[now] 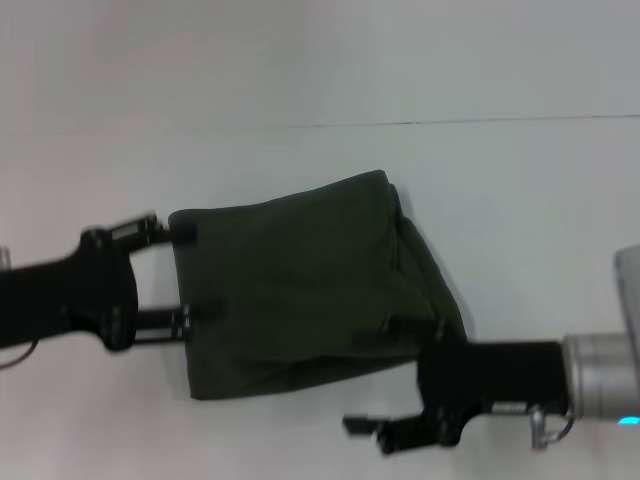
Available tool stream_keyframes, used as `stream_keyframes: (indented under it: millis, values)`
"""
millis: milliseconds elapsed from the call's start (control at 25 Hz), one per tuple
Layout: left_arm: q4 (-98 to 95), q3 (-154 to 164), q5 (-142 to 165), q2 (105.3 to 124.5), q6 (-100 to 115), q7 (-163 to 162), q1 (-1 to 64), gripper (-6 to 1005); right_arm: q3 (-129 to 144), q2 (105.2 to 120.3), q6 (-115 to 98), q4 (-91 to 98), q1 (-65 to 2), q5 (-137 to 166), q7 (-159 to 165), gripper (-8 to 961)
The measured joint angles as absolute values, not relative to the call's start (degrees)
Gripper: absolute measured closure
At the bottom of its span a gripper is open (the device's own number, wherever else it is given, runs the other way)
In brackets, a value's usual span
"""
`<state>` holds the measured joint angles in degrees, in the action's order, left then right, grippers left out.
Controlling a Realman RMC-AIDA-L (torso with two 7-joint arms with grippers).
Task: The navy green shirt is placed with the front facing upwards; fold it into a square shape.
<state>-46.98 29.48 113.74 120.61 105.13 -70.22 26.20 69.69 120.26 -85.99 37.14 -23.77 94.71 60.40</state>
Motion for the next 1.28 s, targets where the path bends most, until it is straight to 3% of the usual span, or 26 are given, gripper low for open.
stream_keyframes:
  millis: [1280]
  values:
    - [-49.39, 25.28, 130.21, 120.79, 112.77, -69.64, 23.47, 99, 79.3, 120.85, -85.03, 28.34, -25.7, 82.01, 52.48, 34]
